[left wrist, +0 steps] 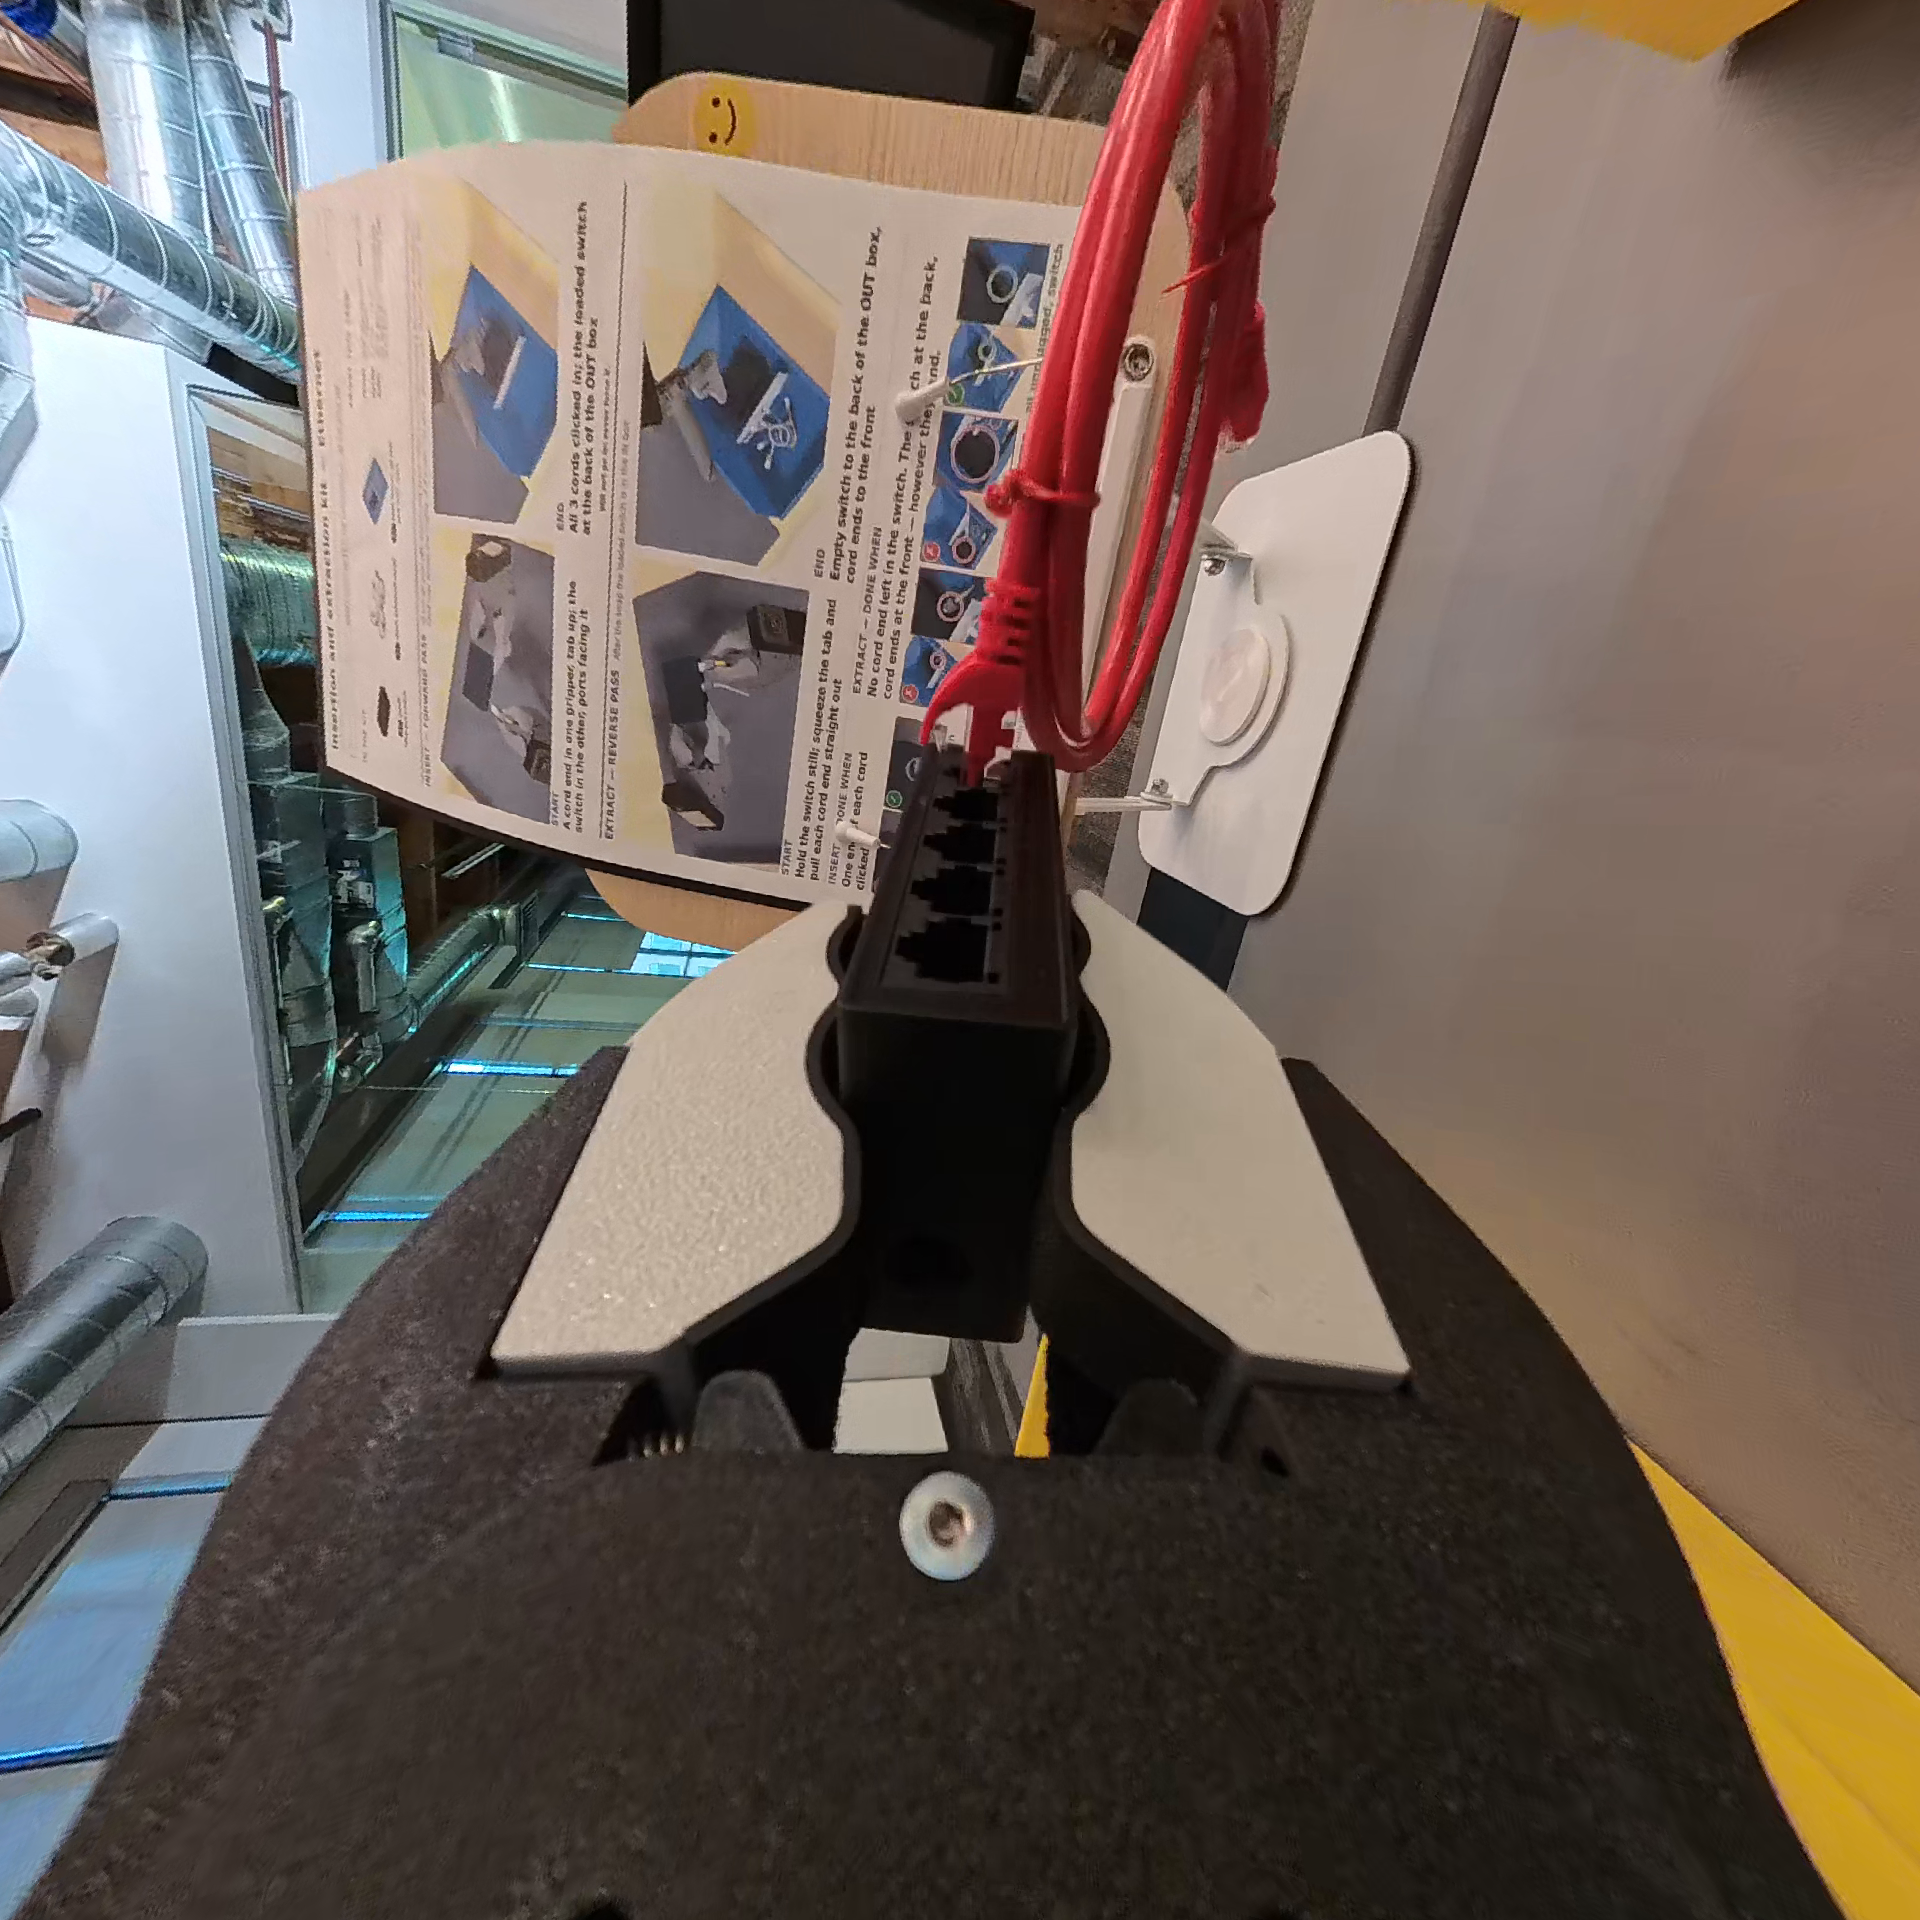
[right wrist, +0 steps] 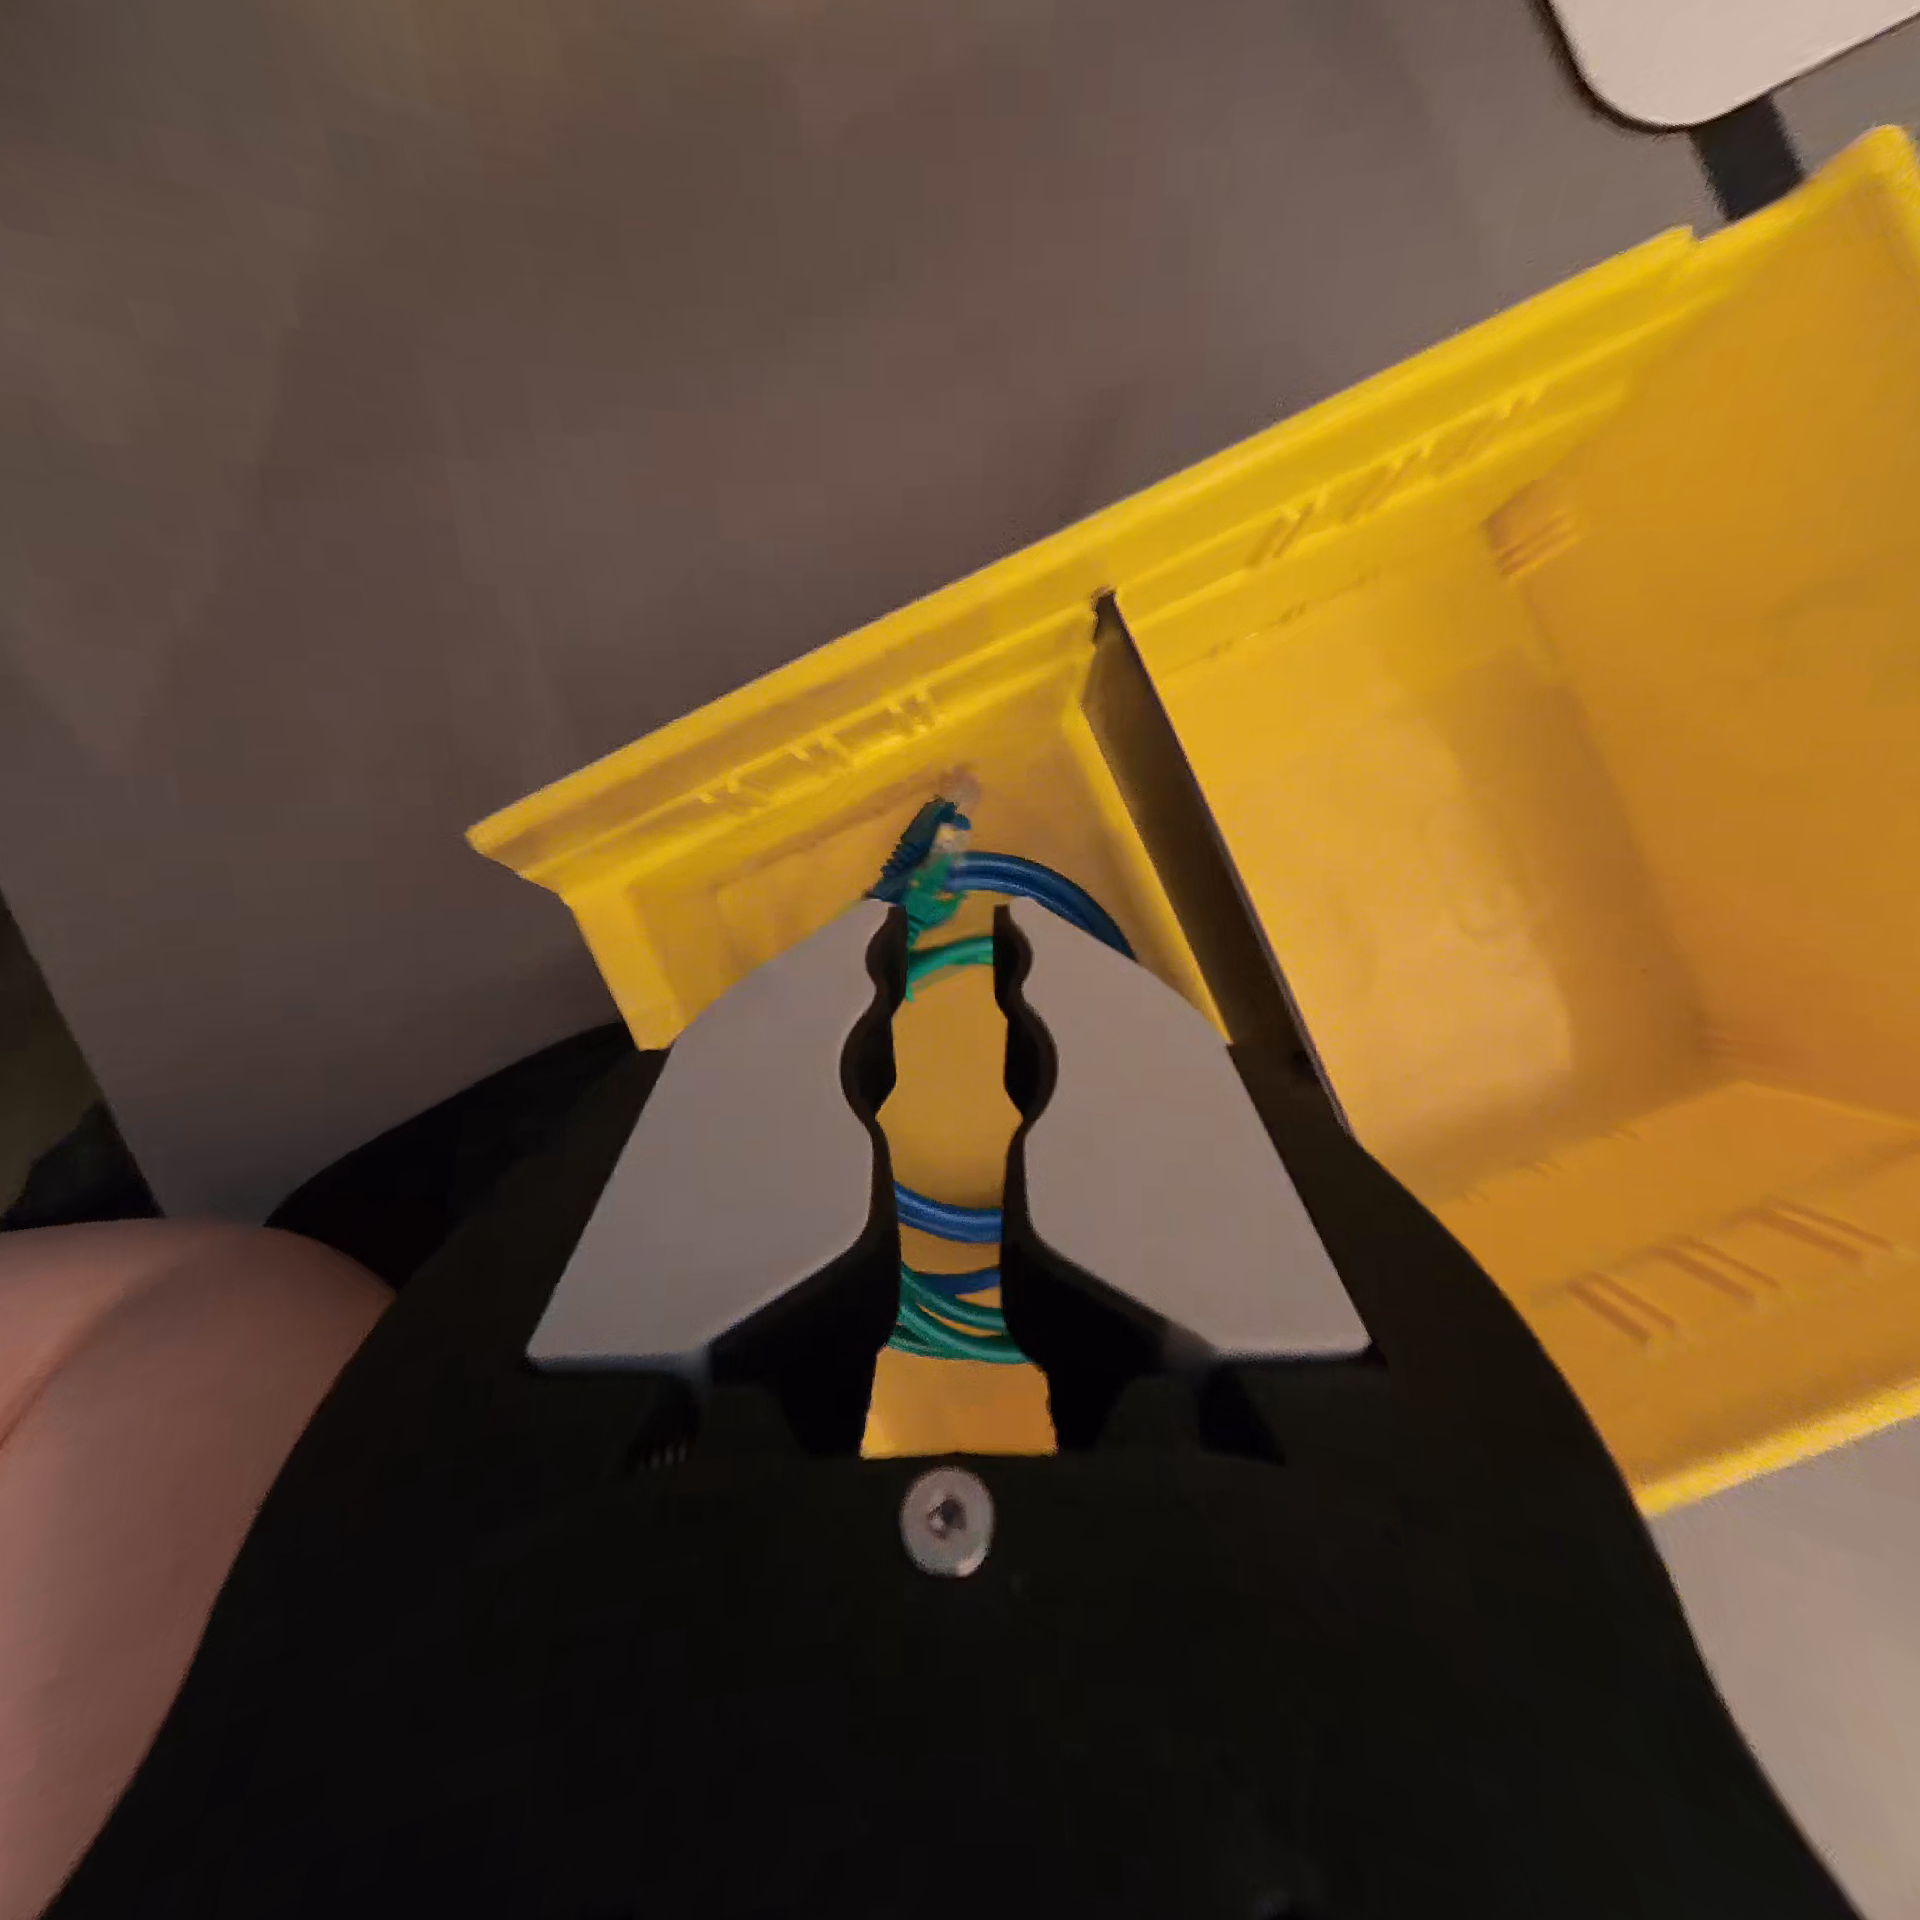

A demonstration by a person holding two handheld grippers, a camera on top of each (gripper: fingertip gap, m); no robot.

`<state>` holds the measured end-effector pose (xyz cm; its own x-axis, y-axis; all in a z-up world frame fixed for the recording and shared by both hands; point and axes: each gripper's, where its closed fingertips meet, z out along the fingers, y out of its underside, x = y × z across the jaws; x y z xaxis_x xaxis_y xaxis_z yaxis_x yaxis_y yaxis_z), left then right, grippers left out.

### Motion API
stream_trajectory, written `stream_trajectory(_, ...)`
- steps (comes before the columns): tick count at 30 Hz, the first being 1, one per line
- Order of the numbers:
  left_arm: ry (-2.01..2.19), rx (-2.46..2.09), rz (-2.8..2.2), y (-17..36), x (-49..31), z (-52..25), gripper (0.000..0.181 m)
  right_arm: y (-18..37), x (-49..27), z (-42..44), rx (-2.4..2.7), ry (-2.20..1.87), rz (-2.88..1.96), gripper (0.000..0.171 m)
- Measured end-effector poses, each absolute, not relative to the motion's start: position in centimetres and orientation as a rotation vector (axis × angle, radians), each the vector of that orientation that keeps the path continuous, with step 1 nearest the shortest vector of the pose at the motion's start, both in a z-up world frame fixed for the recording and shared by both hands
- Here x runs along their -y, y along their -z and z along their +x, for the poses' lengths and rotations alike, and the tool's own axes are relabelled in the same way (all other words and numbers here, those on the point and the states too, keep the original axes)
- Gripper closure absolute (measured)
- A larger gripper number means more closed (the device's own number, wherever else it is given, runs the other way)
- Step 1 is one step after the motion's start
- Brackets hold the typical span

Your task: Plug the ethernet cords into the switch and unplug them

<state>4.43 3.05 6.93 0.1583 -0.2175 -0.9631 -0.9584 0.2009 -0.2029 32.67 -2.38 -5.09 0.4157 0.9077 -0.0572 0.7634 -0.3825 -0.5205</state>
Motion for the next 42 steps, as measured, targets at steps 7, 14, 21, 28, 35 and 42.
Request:
stream_trajectory(7,-0.759,-1.3,-1.178,-8.2,-1.7,5.5,0.147,-2.1,1.1,26.9,1.553,-0.102,-1.716,0.146)
stream_trajectory(14,-0.774,-1.38,-1.156,-7.2,-0.6,7.3,0.147,-10.3,3.9,13.8,1.464,0.135,-0.893,0.147)
stream_trajectory(21,-0.883,-1.413,-1.133,-6.4,-0.4,8.1,0.147,-7.0,2.4,10.9,1.531,0.252,-0.846,0.143)
stream_trajectory(28,-0.961,-1.45,-1.11,-5.5,-0.4,8.6,0.147,-5.7,0.4,11.1,1.523,0.282,-0.894,0.143)
stream_trajectory(35,-0.979,-1.472,-1.121,-4.9,-0.8,8.5,0.147,-4.9,-0.1,10.8,1.533,0.247,-0.905,0.146)
stream_trajectory(42,-0.967,-1.472,-1.113,-5.0,-0.6,8.7,0.147,-5.0,0.1,10.8,1.533,0.226,-0.89,0.146)
